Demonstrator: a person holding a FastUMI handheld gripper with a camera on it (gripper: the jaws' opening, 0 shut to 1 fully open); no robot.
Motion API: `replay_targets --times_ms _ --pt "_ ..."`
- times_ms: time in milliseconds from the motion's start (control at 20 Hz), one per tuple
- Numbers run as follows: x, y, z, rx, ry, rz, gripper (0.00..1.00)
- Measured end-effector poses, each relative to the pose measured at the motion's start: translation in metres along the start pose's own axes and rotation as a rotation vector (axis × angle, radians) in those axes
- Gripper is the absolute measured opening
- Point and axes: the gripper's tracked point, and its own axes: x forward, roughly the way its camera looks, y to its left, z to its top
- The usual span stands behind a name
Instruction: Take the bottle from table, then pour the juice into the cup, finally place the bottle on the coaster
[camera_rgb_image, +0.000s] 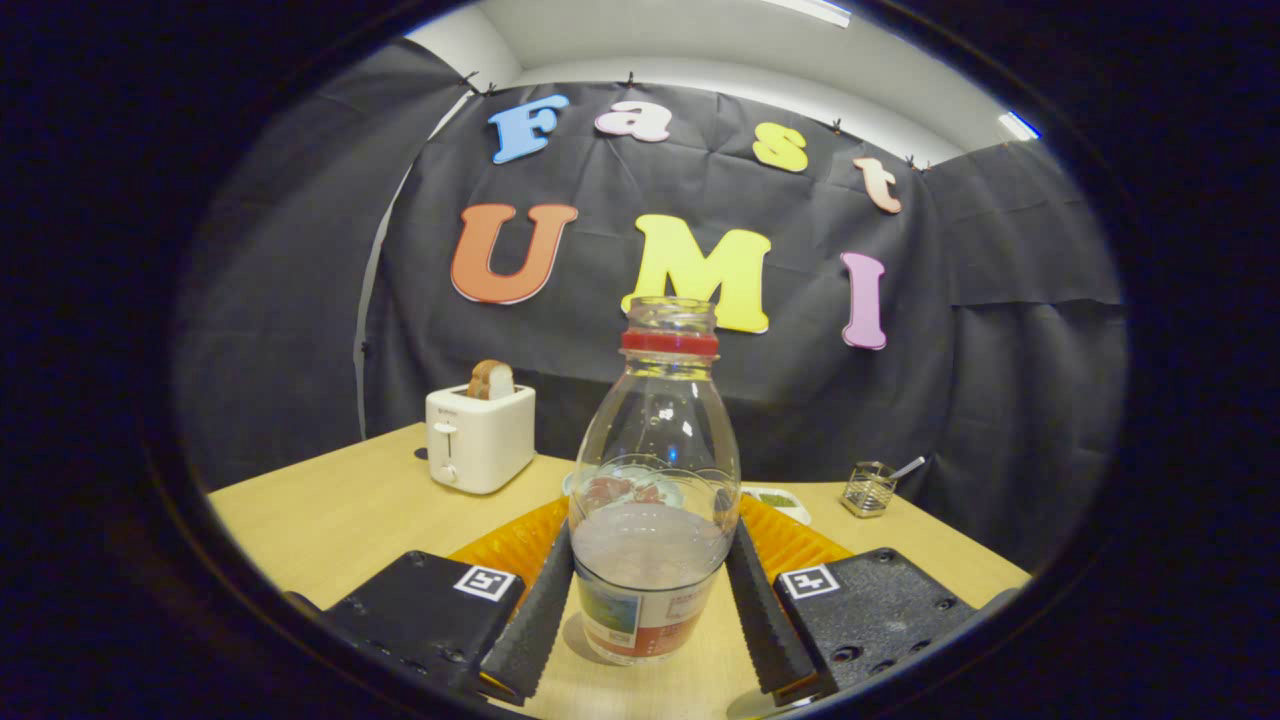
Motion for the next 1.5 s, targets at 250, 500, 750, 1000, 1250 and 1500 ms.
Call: replay_targets --times_ms 250,500,750,1000,1250,1500 --pt "0.024 0.01 -0.032 -0.01 0.019 -0.005 0.82" --pt "0.037 0.013 -0.048 0.04 0.015 -0.009 0.82" --pt "0.042 0.003 -0.056 0.077 0.008 -0.012 0.84" --pt "0.042 0.011 -0.074 0.121 0.095 0.079 1.0" --pt "0.023 -0.002 -0.046 0.095 0.062 0.048 1.0" --pt "-0.01 -0.011 0.004 0.102 0.002 0.011 1.0"
